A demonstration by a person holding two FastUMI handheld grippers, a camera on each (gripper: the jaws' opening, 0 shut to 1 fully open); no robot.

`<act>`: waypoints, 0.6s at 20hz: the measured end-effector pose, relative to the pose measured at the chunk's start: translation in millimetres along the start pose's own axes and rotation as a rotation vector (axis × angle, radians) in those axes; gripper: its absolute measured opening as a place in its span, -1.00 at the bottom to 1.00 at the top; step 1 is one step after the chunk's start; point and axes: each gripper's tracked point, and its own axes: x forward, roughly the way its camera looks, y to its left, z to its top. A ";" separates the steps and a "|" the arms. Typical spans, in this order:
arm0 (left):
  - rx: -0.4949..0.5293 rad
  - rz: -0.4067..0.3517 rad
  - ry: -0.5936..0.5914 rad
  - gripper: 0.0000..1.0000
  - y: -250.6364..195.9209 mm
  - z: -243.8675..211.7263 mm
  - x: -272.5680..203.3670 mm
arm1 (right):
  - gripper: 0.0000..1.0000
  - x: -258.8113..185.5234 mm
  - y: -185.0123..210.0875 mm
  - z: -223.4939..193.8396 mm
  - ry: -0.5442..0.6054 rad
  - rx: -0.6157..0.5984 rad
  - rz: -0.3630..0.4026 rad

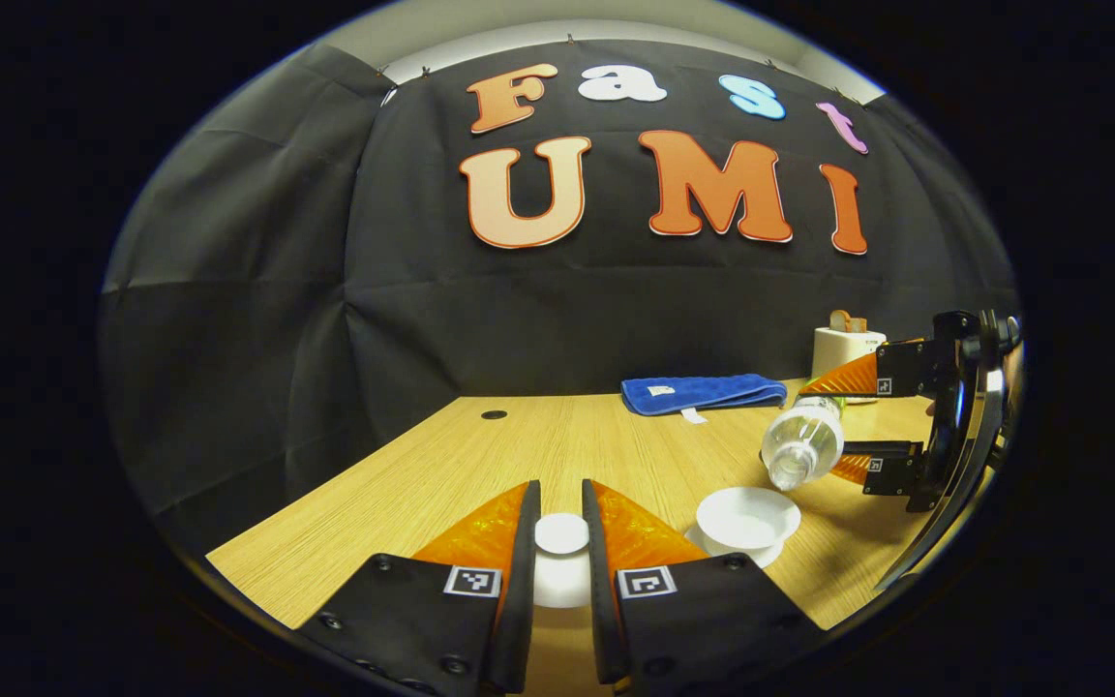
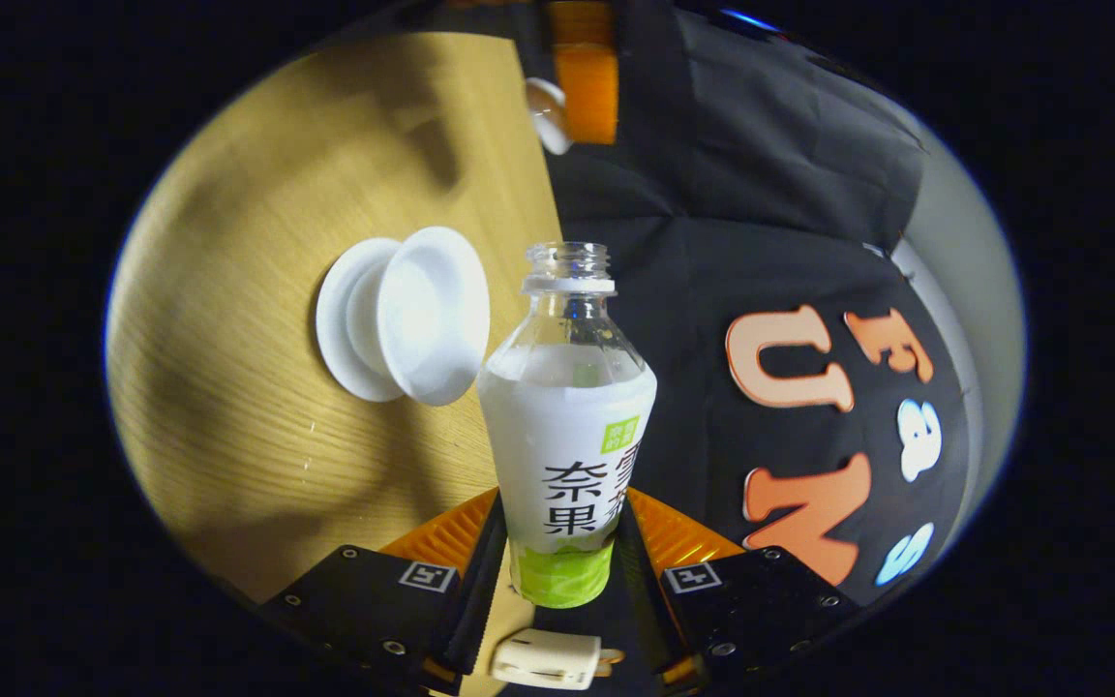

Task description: Open the teacup lid with one hand, grasp the water bottle and pour water into the teacup with the other hand; after pouring, place the water bottle on the coaster and then close the teacup lid.

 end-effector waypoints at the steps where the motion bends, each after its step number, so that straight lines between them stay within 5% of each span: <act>1: 0.000 -0.006 -0.002 -0.41 -4.9 2.6 0.9 | 0.28 0.6 -7.6 -2.6 -0.002 0.095 0.003; 8: -0.015 -0.051 -0.097 -0.43 -43.4 41.8 0.9 | 0.28 3.2 -50.6 -19.9 -0.042 0.697 -0.048; 12: -0.031 -0.092 -0.164 -0.41 -71.0 68.0 -3.5 | 0.29 8.4 -61.9 -31.4 -0.057 0.898 -0.092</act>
